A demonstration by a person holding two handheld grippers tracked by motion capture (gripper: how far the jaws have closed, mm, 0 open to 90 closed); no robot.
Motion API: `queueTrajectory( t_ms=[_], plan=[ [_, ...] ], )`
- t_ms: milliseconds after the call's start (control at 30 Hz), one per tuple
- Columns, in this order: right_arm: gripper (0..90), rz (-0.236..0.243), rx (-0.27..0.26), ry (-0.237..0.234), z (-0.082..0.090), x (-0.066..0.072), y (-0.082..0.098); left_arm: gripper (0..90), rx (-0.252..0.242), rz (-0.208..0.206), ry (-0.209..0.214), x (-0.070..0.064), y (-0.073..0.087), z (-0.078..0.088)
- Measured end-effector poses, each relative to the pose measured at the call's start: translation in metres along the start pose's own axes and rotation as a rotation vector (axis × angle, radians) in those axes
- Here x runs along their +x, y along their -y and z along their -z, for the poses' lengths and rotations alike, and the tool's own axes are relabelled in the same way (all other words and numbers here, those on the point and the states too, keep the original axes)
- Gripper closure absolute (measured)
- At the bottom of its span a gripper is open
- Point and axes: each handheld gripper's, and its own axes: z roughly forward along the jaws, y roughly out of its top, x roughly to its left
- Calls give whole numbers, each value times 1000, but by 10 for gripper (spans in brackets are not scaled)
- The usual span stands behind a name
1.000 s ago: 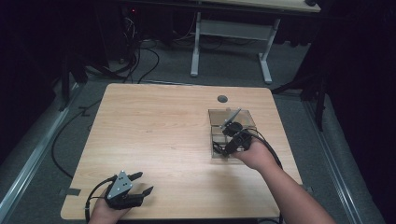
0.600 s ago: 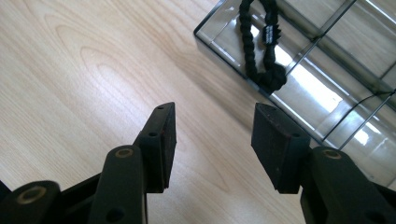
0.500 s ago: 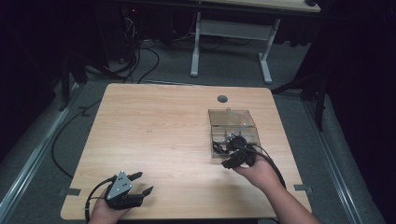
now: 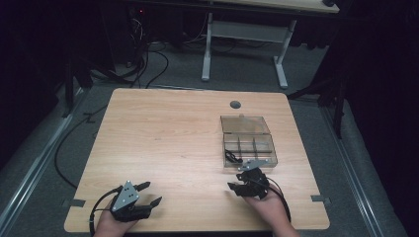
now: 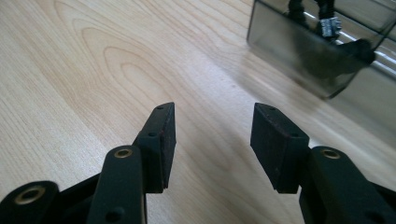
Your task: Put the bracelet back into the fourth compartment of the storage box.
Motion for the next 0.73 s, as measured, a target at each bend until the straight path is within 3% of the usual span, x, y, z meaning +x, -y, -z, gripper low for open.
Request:
queueTrajectory(
  t_ms=[233,300,367,433,733],
  plan=[
    [475,-16,-211,-5,-11,6,32,331,2,-4,-7,0,0,-1],
    [485,3,-263,28,-6,9,34,329,-3,-1,-12,0,0,-1],
    [492,-4,-315,25,-1,8,37,328,-2,0,-16,0,0,-1],
    [484,-26,-292,4,-4,5,38,328,1,0,-23,-1,-1,-2],
    [482,23,-262,31,-8,12,36,328,-4,0,-23,0,-1,-1]
  ],
)
